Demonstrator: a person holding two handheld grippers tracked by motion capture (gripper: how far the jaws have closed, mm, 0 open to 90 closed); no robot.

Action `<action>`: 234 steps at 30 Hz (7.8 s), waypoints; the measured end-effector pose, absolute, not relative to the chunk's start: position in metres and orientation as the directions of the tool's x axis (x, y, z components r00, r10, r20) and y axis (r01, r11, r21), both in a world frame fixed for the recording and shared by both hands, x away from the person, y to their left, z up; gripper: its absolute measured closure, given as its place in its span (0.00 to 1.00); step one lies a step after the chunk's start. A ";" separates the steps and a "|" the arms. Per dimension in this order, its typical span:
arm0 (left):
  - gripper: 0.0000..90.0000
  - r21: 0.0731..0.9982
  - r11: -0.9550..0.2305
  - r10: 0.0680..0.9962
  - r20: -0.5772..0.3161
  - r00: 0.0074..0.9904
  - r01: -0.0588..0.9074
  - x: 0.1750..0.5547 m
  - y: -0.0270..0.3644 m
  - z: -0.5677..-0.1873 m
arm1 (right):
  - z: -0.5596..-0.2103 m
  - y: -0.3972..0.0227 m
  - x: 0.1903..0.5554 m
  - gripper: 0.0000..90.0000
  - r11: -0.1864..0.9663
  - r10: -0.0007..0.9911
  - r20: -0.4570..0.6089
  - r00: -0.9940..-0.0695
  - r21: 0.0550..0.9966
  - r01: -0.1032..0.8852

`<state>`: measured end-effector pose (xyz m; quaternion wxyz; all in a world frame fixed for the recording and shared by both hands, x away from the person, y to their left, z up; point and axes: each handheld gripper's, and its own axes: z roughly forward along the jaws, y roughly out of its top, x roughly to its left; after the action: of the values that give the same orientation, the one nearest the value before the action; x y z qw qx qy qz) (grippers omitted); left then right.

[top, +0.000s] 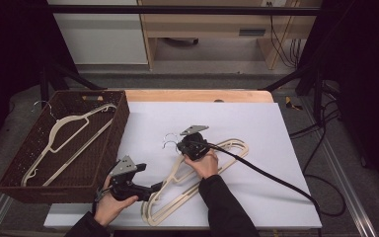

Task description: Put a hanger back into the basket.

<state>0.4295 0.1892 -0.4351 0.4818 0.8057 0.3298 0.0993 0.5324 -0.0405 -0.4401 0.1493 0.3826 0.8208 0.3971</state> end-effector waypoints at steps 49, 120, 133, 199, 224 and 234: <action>0.91 0.810 -0.281 0.564 -0.294 0.772 0.514 0.465 0.115 -0.429 | -0.390 -0.095 0.479 0.82 0.288 0.682 0.075 -0.727 0.887 0.362; 0.95 0.924 -0.300 0.605 -0.010 0.796 0.239 0.442 0.253 -0.243 | -0.413 -0.260 0.411 0.05 0.111 0.843 0.082 -0.532 0.941 0.320; 0.95 0.918 -0.295 0.670 0.002 0.742 0.264 0.462 0.310 -0.243 | -0.414 -0.259 0.412 0.05 0.115 0.844 0.082 -0.530 0.938 0.327; 0.95 0.803 -0.266 0.863 -0.049 0.504 0.533 0.500 0.428 -0.352 | -0.415 -0.258 0.412 0.02 0.124 0.841 0.080 -0.535 0.934 0.335; 0.81 0.748 -0.144 0.953 -0.071 0.294 0.648 0.504 0.445 -0.378 | -0.416 -0.256 0.413 0.02 0.132 0.836 0.081 -0.542 0.930 0.343; 0.73 0.757 -0.141 0.959 -0.055 0.277 0.638 0.490 0.447 -0.368 | -0.416 -0.256 0.413 0.02 0.133 0.836 0.081 -0.543 0.930 0.344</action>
<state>0.4902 0.4469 -0.3683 0.3483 0.7191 0.5552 0.2308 0.4131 -0.2555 -0.4161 0.2402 0.4134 0.7133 0.5124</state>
